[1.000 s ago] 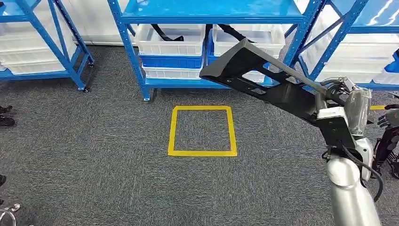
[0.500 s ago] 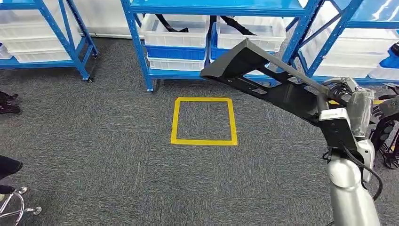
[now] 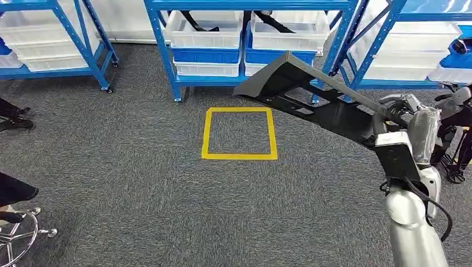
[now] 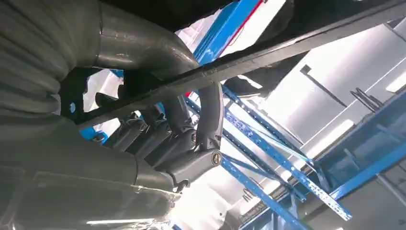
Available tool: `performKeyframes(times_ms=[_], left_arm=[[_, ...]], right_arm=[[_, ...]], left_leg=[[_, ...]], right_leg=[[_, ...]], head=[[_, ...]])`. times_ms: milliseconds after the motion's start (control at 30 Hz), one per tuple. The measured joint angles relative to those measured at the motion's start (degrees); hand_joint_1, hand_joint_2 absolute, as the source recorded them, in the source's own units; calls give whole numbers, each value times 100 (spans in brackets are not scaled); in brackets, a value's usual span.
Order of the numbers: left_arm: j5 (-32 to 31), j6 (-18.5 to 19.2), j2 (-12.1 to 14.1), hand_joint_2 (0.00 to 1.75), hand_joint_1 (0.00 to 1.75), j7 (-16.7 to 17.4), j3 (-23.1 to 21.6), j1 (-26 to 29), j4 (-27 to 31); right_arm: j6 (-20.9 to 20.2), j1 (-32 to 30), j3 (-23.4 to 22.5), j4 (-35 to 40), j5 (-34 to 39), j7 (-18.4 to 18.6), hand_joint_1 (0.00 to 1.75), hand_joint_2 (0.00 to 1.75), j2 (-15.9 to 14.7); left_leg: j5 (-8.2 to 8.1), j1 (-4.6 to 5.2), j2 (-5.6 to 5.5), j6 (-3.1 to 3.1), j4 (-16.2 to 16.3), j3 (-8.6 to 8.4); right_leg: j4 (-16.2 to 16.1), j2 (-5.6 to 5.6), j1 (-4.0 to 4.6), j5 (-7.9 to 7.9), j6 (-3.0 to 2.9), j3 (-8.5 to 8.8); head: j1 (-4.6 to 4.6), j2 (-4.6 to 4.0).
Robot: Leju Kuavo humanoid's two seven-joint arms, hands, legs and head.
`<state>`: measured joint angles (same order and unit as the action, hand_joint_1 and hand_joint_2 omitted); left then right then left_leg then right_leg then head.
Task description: Take the parts from the cabinet and place them on the table.
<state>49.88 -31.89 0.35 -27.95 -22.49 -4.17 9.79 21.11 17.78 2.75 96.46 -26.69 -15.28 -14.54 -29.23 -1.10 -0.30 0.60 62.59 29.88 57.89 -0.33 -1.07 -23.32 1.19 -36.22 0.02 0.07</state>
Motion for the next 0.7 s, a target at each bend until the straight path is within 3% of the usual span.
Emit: performKeyframes(times_ms=[33,100,133,167,200,233,267,300,333,367,400,433,467,500,533,567,633,667,700], left_arm=[[-18,-9,4,175,0,0,-2,-11,13],[-46,-20,4,175,0,0,-4,-38,15],[-53,-22,7,175,0,0,-4,-39,18],[-53,-31,4,175,0,0,-4,-38,18],[-53,-48,-7,175,0,-2,-4,-59,24],[-53,-66,9,175,0,-9,-4,-66,29],[-53,-72,18,175,0,-18,-2,-71,35],[-57,-72,17,175,0,-31,-2,-77,44],[-70,-72,15,175,0,-33,-2,-83,59],[-83,-72,15,175,0,-33,-2,-89,70],[-105,-72,11,175,0,-31,-4,-94,79],[-123,-74,7,175,0,-31,-4,-95,88],[-127,-79,0,175,0,-26,-4,-96,90],[-125,-87,2,175,0,-26,-4,-100,96],[-120,-94,2,175,0,-26,-2,-97,105],[-116,-103,-7,175,0,-26,-2,-103,107],[-63,-105,9,175,0,-26,0,-106,116],[-33,-105,13,175,0,-28,2,-101,116],[4,-105,17,175,0,-33,18,-97,116]], right_arm=[[13,-25,-44,61,0,0,175,175,-22],[24,-40,-59,111,2,-2,175,175,-28],[24,-69,-61,120,2,-2,175,175,-28],[26,-103,-68,127,2,-2,175,175,-35],[24,-136,-85,127,9,-2,175,175,-48],[22,-142,-92,127,32,-13,175,175,-72],[22,-149,-103,127,77,-28,175,175,-87],[24,-161,-114,126,127,-59,175,175,-109],[24,-195,-129,124,200,-89,175,175,-116],[24,-245,-151,124,245,-112,175,175,-118],[26,-297,-171,124,300,-131,175,175,-127],[26,-341,-199,124,354,-151,175,175,-129],[26,-363,-214,127,413,-183,175,175,-138],[26,-370,-223,129,452,-212,175,175,-142],[26,-350,-229,131,485,-234,175,175,-144],[26,-362,-227,133,520,-256,175,175,-142],[17,-362,-229,122,599,-286,175,175,-144],[11,-353,-225,111,643,-306,175,175,-144],[4,-331,-221,96,722,-334,175,175,-144]], left_leg=[[-185,33,-21,-27,-459,-288],[-192,86,-15,-109,-509,-235],[-144,106,-11,-172,-513,-212],[-33,65,23,-249,-577,-116],[15,66,46,-281,-588,-40],[93,61,51,-355,-588,49],[166,64,59,-349,-588,115],[244,70,71,-354,-585,205],[317,74,92,-351,-578,296],[376,75,117,-348,-573,374],[428,73,149,-343,-570,444],[476,69,173,-328,-568,506],[522,67,215,-303,-561,553],[548,85,242,-267,-547,559],[560,119,291,-245,-523,584],[592,142,345,-206,-515,584],[622,136,482,-172,-526,578],[624,121,524,-133,-509,591],[508,86,357,-73,-416,637]], right_leg=[[30,-7,35,33,44,-43],[-7,-31,28,154,140,-64],[-39,-29,13,221,185,-62],[-32,-23,54,259,228,-103],[76,-7,8,68,184,-205],[350,2,20,-252,112,-340],[761,11,23,-574,72,-444],[1226,13,22,-813,72,-546],[1638,14,19,-897,119,-618],[1840,13,18,-839,186,-605],[1788,12,12,-705,262,-475],[1490,2,1,-540,330,-215],[941,-52,-4,-440,354,178],[378,-258,-1,-467,329,580],[-91,-426,67,-615,282,918],[-195,-375,104,-681,183,920],[-164,-243,98,-667,103,810],[-187,-181,35,-616,15,791],[-188,-150,-4,-573,-39,795]], head=[[15,0],[15,0],[13,0],[20,0],[7,0],[43,0],[57,0],[50,0],[57,0],[52,0],[57,0],[59,0],[57,0],[59,0],[77,0],[55,0],[48,0],[46,0],[46,0]])
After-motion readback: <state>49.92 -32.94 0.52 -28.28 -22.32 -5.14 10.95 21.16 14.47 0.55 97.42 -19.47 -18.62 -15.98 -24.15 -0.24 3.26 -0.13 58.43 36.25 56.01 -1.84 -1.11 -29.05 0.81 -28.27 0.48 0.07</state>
